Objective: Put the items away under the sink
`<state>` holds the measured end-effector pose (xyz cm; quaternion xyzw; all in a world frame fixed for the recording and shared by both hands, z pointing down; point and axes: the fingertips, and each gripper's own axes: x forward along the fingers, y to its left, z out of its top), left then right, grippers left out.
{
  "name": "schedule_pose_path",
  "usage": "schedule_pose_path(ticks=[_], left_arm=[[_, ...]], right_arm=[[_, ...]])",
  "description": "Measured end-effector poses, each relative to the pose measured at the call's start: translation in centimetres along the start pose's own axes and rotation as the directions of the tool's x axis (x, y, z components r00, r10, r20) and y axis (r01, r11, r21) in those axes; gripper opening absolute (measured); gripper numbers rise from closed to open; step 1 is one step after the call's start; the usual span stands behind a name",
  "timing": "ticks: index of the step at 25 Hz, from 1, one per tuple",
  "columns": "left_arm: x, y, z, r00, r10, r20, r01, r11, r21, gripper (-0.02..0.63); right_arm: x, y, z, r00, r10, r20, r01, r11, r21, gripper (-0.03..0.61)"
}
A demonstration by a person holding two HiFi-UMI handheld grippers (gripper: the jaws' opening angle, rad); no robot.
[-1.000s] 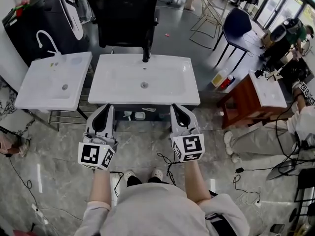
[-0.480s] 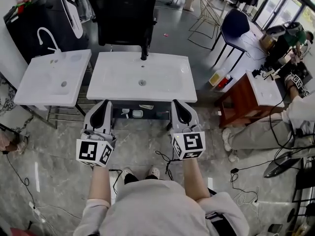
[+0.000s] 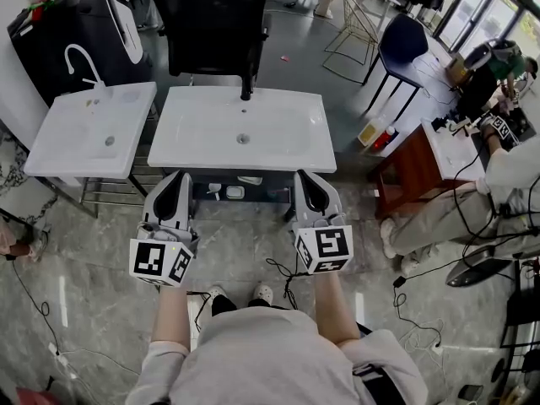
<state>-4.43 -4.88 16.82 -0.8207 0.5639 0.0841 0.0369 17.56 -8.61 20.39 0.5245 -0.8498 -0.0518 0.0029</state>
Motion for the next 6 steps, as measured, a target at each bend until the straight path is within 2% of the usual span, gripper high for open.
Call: schedule_pose_path(ticks=[6], left_arm=[[0.08, -0.15, 0.19, 1.0, 0.002, 0.004, -0.002, 1.0, -0.003, 0.008]], right_arm=[[0.01, -0.05, 0.29, 1.0, 0.005, 0.009, -0.005, 1.0, -0.002, 0.012]])
